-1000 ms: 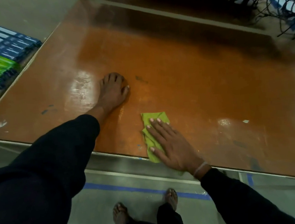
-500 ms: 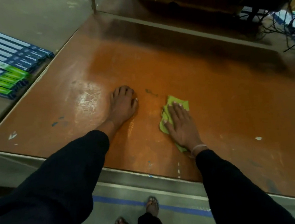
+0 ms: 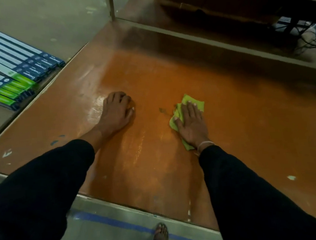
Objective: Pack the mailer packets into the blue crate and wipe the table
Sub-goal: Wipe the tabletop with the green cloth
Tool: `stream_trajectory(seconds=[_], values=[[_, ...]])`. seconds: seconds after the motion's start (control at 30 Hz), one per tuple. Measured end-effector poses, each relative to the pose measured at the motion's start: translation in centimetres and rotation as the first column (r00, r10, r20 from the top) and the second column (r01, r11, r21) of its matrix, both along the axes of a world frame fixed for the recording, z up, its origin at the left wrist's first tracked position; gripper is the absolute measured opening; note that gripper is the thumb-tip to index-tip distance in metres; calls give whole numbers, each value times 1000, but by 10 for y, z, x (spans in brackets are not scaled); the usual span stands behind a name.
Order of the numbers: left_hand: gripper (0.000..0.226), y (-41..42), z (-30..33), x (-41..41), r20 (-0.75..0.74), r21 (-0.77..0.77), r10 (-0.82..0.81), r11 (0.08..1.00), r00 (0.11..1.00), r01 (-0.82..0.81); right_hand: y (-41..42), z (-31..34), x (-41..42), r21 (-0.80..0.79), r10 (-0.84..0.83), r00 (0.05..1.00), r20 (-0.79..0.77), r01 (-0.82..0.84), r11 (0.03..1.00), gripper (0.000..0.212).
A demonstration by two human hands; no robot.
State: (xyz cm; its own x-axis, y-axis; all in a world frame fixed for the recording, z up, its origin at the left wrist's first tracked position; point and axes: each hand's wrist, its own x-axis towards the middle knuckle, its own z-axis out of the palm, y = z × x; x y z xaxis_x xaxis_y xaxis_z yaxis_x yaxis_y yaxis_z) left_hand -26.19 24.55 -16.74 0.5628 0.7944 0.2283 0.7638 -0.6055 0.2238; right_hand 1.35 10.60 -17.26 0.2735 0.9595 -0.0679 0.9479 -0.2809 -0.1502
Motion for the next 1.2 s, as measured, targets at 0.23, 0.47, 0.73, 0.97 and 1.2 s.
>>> stream_trajectory(seconds=[0.23, 0.47, 0.73, 0.97, 1.2], values=[[46, 23, -1, -29, -21, 12, 133, 991, 991, -133, 36, 1, 43, 63, 83, 996, 21, -84, 994, 72], [50, 22, -2, -27, -14, 15, 160, 987, 987, -159, 84, 5, 28, 46, 326, 945, 14, -327, 944, 69], [50, 31, -7, -27, -29, 25, 166, 986, 986, -165, 165, 4, 67, -5, -101, 995, -11, 101, 995, 75], [51, 34, -11, -26, -9, 51, 179, 983, 984, -178, 205, 10, 61, 25, 221, 975, 19, -221, 975, 69], [53, 33, -8, -27, -24, 32, 194, 981, 981, -193, 236, 11, 21, 22, 185, 983, -12, -184, 983, 72]])
